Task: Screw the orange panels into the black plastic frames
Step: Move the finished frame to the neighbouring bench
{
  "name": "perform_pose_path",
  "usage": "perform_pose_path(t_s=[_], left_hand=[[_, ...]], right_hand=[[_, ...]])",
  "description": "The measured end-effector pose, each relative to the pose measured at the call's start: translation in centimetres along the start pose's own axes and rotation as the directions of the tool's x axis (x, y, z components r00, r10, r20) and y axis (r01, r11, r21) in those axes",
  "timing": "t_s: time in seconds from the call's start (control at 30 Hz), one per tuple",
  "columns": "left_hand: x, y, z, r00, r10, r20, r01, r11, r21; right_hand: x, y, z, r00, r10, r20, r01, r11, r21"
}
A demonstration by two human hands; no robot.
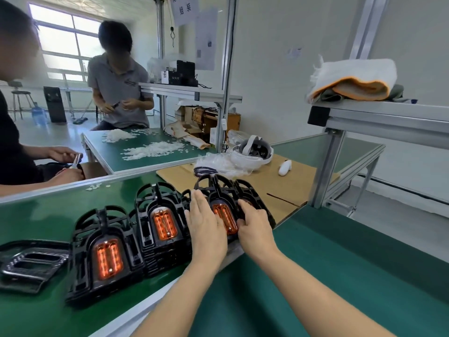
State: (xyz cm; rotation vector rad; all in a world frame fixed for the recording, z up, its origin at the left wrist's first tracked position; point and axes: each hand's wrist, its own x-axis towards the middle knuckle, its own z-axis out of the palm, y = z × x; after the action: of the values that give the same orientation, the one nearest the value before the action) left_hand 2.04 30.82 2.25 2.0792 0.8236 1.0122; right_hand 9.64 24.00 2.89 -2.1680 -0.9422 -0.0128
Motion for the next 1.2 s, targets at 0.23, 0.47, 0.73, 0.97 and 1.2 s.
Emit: perform_pose_path(t_s=[0.23, 0.47, 0.73, 0.97, 1.2], left_hand=[[2.5, -1.6, -0.1, 0.998, -0.007, -0.063, 0.027, 0.946, 0.324], [2.6, -3.0, -0.2, 0.992, 0.089, 0.088, -0.124, 0.770, 0.626], [2.3, -4.4, 0.0, 0.957, 0.162, 0.239, -0.289, 0.585, 0.758], [2.3, -4.8, 0.2, 0.950, 0.201, 0.239, -0.312, 0.558, 0.769], [2.7, -5.2, -0.3, 0.939, 0.202, 0.279, -0.345, 0.553, 0.759]], right_hand=[[2.5, -1.1, 1.9, 0.997, -0.079, -0.002, 0.079, 0.993, -0.089], [3.4, -0.7, 3.2, 0.998, -0.066, 0.007, 0.066, 0.981, -0.183], [3.7, -0.3, 4.5, 0.987, -0.148, -0.067, 0.118, 0.938, -0.325], [3.3, 0.8, 5.2, 0.972, -0.229, 0.052, 0.226, 0.850, -0.477], [2.9, 1.9, 4.8, 0.961, -0.268, 0.070, 0.269, 0.841, -0.469]])
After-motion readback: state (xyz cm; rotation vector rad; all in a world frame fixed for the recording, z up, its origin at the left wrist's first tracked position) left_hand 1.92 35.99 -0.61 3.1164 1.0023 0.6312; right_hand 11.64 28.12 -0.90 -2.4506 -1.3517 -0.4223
